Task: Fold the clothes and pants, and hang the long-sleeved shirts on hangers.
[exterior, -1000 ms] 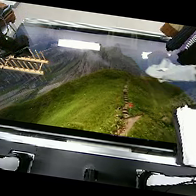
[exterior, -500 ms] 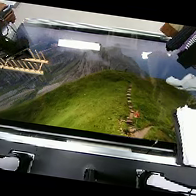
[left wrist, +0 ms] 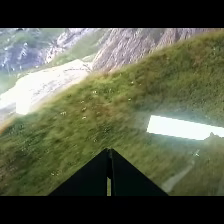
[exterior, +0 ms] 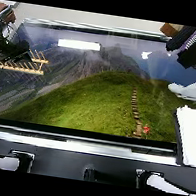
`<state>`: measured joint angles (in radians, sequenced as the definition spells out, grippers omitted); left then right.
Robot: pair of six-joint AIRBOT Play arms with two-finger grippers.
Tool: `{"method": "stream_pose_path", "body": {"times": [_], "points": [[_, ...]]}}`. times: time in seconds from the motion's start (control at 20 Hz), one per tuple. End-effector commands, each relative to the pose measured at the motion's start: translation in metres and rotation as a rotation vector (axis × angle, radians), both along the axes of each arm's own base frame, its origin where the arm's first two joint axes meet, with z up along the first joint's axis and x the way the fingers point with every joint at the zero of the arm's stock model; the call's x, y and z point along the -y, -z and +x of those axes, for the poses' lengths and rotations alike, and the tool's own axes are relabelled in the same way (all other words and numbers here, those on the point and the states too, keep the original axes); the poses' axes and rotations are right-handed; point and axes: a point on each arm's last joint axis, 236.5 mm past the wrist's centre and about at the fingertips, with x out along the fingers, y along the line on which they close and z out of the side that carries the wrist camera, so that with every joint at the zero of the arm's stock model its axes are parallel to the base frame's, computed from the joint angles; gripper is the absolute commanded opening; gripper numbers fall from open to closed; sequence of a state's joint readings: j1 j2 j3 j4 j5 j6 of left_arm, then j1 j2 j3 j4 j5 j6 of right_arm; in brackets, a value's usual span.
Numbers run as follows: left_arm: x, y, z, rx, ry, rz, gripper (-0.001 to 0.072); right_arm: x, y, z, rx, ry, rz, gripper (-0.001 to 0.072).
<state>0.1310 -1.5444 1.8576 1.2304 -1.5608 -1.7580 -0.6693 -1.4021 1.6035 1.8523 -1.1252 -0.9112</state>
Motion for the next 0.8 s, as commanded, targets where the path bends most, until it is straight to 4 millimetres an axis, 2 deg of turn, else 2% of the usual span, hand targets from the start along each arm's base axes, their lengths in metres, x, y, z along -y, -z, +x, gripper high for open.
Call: {"method": "stream_pose_path", "body": {"times": [0.0,0.2,0.45,0.55,0.65,0.75], "points": [[0.006,0.001,-0.004,-0.013,0.021,0.002,0.0017,0.007,-0.001,-0.033,-0.118,0.016,-0.068,0.0036],[0.01,0.001,-0.005,-0.016,0.034,0.003,0.0017,0.007,-0.022,-0.051,-0.127,0.029,-0.127,0.0036],[0.01,0.001,-0.005,-0.016,0.035,0.003,0.0017,-0.002,-0.031,-0.077,-0.183,0.028,-0.137,0.0036],[0.01,0.001,-0.005,-0.016,0.034,0.003,0.0017,-0.002,-0.038,-0.094,-0.224,0.036,-0.169,0.0036],[0.01,0.001,-0.005,-0.017,0.034,0.003,0.0017,-0.002,-0.038,-0.111,-0.289,0.016,-0.2,0.0036],[0.01,0.001,-0.005,-0.017,0.034,0.003,0.0017,0.0,-0.028,-0.122,-0.364,-0.028,-0.223,0.0036]]}}
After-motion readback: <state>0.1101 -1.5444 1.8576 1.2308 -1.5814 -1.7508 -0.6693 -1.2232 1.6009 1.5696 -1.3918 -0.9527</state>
